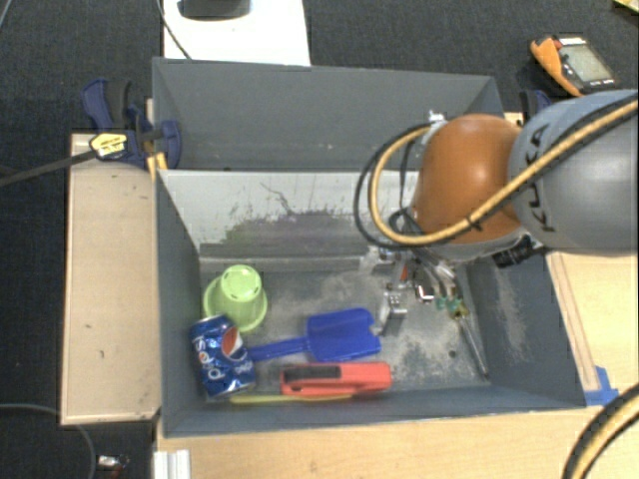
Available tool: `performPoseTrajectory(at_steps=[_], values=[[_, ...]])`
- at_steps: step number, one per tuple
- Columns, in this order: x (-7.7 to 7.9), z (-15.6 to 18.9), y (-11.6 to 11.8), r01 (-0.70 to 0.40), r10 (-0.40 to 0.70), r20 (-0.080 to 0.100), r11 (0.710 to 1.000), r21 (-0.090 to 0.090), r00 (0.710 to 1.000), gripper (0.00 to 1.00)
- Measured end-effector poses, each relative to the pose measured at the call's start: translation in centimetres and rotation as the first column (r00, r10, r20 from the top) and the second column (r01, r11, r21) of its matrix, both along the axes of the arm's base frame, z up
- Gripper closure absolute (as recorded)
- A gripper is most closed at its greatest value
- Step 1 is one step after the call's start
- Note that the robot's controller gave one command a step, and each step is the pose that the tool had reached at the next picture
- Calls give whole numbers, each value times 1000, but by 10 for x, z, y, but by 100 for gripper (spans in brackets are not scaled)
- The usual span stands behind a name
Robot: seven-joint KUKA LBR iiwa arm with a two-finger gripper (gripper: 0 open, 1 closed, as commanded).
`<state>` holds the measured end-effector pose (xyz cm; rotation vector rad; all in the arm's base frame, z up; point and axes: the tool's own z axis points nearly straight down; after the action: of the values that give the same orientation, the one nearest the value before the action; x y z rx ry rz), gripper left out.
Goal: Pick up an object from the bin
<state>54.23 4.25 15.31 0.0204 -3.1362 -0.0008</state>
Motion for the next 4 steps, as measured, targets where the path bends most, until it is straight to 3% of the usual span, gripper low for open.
performPoseTrajectory(at_steps=[1, 2, 3, 4], values=[[2, 4, 0, 1, -1, 8, 1000, 0, 1000, 0], [49, 4, 31, -43, 43, 9, 999, 1, 999, 0], [31, 42, 57, -103, 103, 10, 995, 0, 995, 0], [30, 0, 41, -63, 63, 13, 998, 1, 998, 0]])
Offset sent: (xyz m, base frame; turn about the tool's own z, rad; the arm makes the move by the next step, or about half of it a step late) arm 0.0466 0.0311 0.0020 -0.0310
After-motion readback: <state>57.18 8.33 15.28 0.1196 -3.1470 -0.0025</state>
